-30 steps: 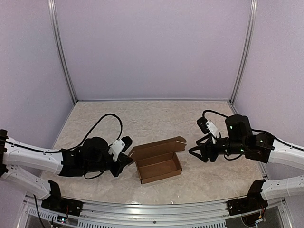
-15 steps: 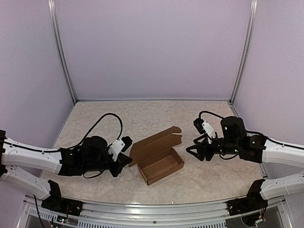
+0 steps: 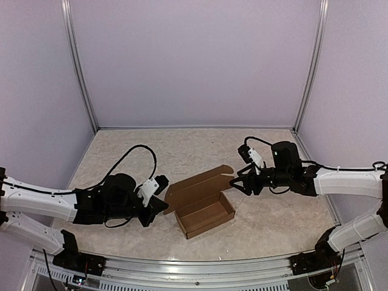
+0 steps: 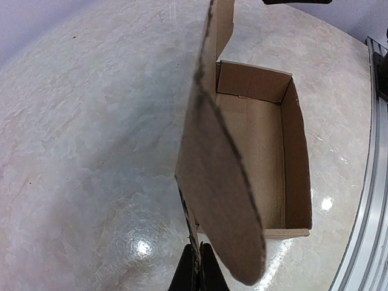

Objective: Fold the paper box

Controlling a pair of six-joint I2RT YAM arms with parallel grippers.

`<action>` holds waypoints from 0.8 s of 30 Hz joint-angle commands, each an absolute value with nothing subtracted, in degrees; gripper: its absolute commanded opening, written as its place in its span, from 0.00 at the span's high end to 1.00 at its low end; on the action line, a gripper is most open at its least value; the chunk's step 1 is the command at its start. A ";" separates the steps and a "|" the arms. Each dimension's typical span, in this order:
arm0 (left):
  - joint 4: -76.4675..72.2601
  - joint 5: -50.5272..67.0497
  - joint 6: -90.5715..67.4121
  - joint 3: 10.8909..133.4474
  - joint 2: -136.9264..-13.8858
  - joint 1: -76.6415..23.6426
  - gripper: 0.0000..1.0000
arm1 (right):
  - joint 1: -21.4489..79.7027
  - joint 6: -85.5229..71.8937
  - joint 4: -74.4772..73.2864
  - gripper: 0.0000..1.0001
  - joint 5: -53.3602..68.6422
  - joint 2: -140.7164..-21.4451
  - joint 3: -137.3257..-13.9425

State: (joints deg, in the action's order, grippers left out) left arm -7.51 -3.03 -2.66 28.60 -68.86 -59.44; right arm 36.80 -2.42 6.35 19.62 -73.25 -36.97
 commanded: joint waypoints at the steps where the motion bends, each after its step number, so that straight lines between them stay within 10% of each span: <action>1: -7.29 -2.18 -2.39 28.42 -67.10 -59.32 1.00 | 35.48 -0.71 11.33 0.41 25.19 -76.66 -39.12; 13: -6.18 -2.76 -2.63 27.92 -65.48 -59.29 1.00 | 35.33 -0.82 10.70 0.76 29.70 -81.82 -41.66; 24: -5.63 -3.72 -3.07 27.64 -65.17 -59.32 1.00 | 35.33 -1.67 10.57 0.86 28.50 -77.21 -37.89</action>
